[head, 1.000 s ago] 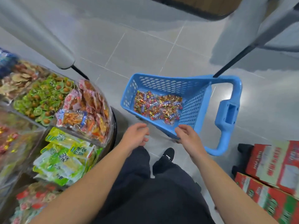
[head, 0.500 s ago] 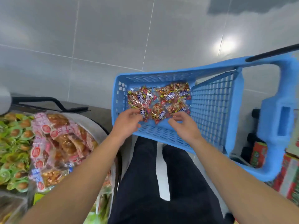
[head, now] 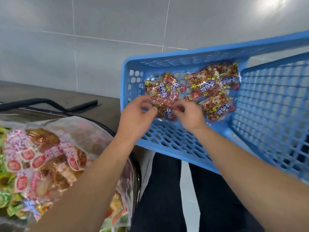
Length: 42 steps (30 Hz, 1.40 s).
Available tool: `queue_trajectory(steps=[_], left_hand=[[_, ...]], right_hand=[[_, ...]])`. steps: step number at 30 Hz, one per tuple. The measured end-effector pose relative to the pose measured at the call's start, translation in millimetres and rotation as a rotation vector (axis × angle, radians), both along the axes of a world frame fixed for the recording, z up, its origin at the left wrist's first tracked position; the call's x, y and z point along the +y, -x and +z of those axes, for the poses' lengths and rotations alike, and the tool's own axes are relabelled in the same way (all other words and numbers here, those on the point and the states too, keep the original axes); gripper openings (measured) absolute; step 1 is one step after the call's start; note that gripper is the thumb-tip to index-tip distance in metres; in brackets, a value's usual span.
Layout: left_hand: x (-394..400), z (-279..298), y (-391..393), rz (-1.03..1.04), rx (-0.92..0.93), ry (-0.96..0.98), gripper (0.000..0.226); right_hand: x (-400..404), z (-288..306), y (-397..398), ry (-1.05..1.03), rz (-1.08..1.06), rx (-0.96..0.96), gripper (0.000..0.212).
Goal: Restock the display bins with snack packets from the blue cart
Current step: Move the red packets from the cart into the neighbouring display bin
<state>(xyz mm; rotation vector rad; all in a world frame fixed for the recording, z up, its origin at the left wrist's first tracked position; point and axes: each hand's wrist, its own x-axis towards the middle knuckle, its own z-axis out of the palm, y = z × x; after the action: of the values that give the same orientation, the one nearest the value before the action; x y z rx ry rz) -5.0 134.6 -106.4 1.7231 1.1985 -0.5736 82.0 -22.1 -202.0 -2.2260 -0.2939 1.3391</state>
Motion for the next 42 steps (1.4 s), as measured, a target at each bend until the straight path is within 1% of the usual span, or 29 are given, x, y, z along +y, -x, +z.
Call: queue_trajectory(steps=[2, 4, 5, 6, 7, 8, 10, 11, 12, 13, 15, 17, 19, 20, 22, 25, 27, 29, 32, 33, 35, 37, 39, 42], left_hand=[[-1, 3, 0, -0.206, -0.063, -0.132, 0.051], [-2, 9, -5, -0.392, -0.106, -0.147, 0.063], [-3, 12, -8, -0.476, -0.106, -0.12, 0.067], [-4, 15, -12, -0.544, -0.087, -0.086, 0.065], [-4, 18, -14, -0.581, -0.058, -0.062, 0.059], [-4, 22, -17, -0.584, -0.029, -0.054, 0.047], [3, 31, -17, -0.503, 0.008, -0.085, 0.025], [9, 35, -14, -0.431, 0.016, -0.115, 0.019], [15, 40, -9, -0.346, 0.018, -0.144, 0.018], [20, 44, -3, -0.255, 0.018, -0.168, 0.021], [29, 53, 11, -0.078, 0.016, -0.179, 0.024], [33, 59, 22, 0.076, 0.011, -0.152, 0.019], [35, 59, 30, 0.128, 0.002, -0.178, 0.016], [35, 57, 33, 0.133, 0.002, -0.205, 0.015], [35, 52, 40, 0.146, 0.001, -0.242, 0.013], [35, 47, 47, 0.177, -0.004, -0.243, 0.011], [34, 46, 48, 0.211, -0.027, -0.215, 0.02], [32, 46, 48, 0.254, -0.037, -0.179, 0.026], [32, 46, 49, 0.294, -0.04, -0.156, 0.024], [32, 46, 50, 0.307, -0.041, -0.155, 0.023], [33, 44, 51, 0.329, -0.047, -0.154, 0.022], [33, 41, 54, 0.338, -0.048, -0.165, 0.023], [32, 39, 55, 0.337, -0.05, -0.184, 0.023], [31, 37, 54, 0.332, -0.05, -0.189, 0.021]], right_hand=[[-11, 17, -12, -0.093, 0.047, -0.071, 0.015], [-19, 41, -28, -0.177, 0.093, -0.067, 0.013], [-18, 54, -35, -0.216, 0.1, -0.014, 0.018], [-16, 65, -41, -0.248, 0.101, 0.059, 0.023], [-12, 74, -45, -0.278, 0.089, 0.123, 0.028], [-8, 79, -48, -0.301, 0.078, 0.166, 0.028], [3, 81, -51, -0.348, -0.002, 0.263, 0.018], [8, 77, -51, -0.348, -0.087, 0.32, 0.011], [13, 68, -49, -0.3, -0.163, 0.341, 0.015], [18, 58, -47, -0.226, -0.222, 0.326, 0.025], [32, 36, -41, -0.061, -0.247, 0.204, 0.041], [51, 16, -33, 0.034, -0.227, 0.153, 0.058], [66, -2, -27, 0.13, -0.162, 0.115, 0.072], [71, -9, -25, 0.174, -0.153, 0.094, 0.074], [75, -21, -22, 0.227, -0.214, 0.083, 0.069], [73, -31, -22, 0.214, -0.329, 0.099, 0.046], [69, -34, -20, 0.163, -0.314, 0.082, 0.035], [67, -32, -15, 0.119, -0.333, 0.082, 0.039], [73, -30, -12, 0.113, -0.48, 0.036, 0.056], [76, -30, -11, 0.138, -0.506, 0.033, 0.056], [77, -33, -9, 0.185, -0.466, 0.055, 0.043], [74, -31, -8, 0.176, -0.423, 0.075, 0.031], [68, -21, -8, 0.099, -0.428, 0.084, 0.025], [48, 9, -14, -0.071, -0.446, 0.051, 0.016]])
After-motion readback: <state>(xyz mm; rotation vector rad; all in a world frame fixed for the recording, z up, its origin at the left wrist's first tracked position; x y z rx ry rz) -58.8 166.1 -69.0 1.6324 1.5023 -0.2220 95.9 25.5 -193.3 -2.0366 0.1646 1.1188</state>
